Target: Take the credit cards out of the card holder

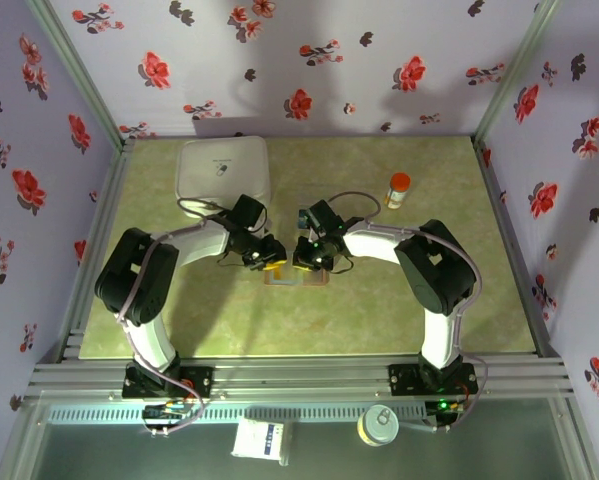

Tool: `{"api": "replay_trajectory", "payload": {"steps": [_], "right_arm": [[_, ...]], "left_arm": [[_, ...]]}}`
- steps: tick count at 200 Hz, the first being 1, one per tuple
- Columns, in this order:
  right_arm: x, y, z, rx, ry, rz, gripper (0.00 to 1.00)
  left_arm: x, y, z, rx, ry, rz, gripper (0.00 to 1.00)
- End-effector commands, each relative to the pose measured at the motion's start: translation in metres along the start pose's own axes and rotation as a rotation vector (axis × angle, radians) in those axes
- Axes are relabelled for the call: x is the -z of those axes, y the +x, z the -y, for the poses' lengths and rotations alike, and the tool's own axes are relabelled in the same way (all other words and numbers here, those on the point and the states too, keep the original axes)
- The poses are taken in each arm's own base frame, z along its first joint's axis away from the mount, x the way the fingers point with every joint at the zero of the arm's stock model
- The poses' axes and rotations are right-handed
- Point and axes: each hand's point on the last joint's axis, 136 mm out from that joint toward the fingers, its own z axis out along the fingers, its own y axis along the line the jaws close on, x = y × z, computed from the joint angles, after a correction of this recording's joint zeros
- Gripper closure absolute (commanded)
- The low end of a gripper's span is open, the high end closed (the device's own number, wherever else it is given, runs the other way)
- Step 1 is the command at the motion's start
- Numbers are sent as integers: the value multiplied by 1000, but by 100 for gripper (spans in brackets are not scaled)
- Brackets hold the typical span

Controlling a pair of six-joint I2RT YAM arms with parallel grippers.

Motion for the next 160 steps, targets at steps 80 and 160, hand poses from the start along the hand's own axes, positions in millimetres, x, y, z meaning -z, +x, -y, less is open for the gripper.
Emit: {"api": "replay_trajectory", "payload": {"steps": [80, 160], "right_arm": [[4, 5, -1, -36, -27, -9, 85], [50, -10, -5, 8, -15, 100, 85]], "left_arm": [[-7, 3, 11, 8, 23, -18, 84], [9, -1, 40, -23, 62, 7, 81]]}}
